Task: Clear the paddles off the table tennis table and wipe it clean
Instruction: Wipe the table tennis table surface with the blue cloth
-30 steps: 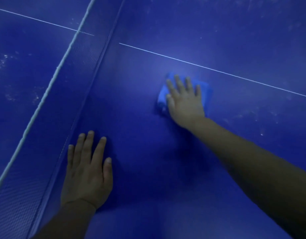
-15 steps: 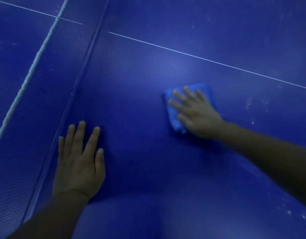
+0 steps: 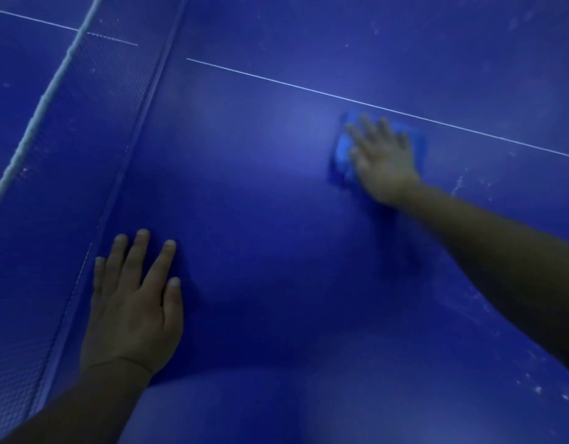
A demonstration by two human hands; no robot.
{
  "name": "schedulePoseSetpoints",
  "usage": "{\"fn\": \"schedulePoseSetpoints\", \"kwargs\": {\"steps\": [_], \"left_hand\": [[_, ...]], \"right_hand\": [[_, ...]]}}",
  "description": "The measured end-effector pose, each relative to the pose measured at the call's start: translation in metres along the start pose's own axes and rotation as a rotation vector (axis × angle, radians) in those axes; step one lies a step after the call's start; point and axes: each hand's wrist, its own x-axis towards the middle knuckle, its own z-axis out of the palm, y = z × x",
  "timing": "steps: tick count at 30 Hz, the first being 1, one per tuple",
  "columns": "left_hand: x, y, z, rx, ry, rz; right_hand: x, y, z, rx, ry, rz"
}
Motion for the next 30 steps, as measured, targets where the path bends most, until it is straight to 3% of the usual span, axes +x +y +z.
{"fn": "schedulePoseSetpoints", "kwargs": {"steps": [2, 4, 6, 9, 11, 13, 16, 18, 23, 25, 27, 30], "left_hand": [[0.0, 0.0, 0.001, 0.0, -0.002, -0.001], [0.0, 0.0, 0.001, 0.003, -0.005, -0.006], [0.0, -0.001, 0.0, 0.011, -0.008, -0.001], [0.001, -0.001, 0.0, 0.02, -0.012, 0.006], [0.001, -0.001, 0.002, 0.025, -0.008, -0.003], [0.002, -0.002, 0.002, 0.032, -0.004, -0.007], [0.002, -0.001, 0.002, 0.044, 0.009, 0.006], [0.002, 0.001, 0.001, 0.042, 0.011, 0.005], [0.0, 0.002, -0.001, 0.034, 0.004, -0.002], [0.001, 0.002, -0.001, 0.039, 0.001, -0.004], [0.002, 0.002, -0.001, 0.043, 0.004, -0.005], [0.002, 0.003, -0.001, 0.041, 0.015, -0.007]], "right_hand": [[0.023, 0.046, -0.006, 0.114, 0.005, 0.398], [0.021, 0.049, -0.006, 0.211, 0.023, 0.557], [-0.006, 0.021, 0.003, 0.125, 0.031, 0.383], [-0.076, -0.016, 0.021, 0.04, 0.031, -0.155], [-0.079, 0.004, 0.021, -0.001, 0.0, -0.291], [-0.042, 0.044, 0.012, -0.01, 0.056, -0.084], [0.001, 0.085, 0.002, 0.103, -0.013, 0.299], [-0.02, 0.072, 0.008, 0.091, 0.0, 0.248], [-0.193, 0.014, 0.031, 0.018, 0.057, -0.27], [-0.192, 0.026, 0.027, 0.02, 0.001, -0.368], [-0.135, 0.05, 0.023, -0.002, 0.041, -0.254], [-0.045, 0.078, 0.008, 0.046, 0.011, 0.172]]}}
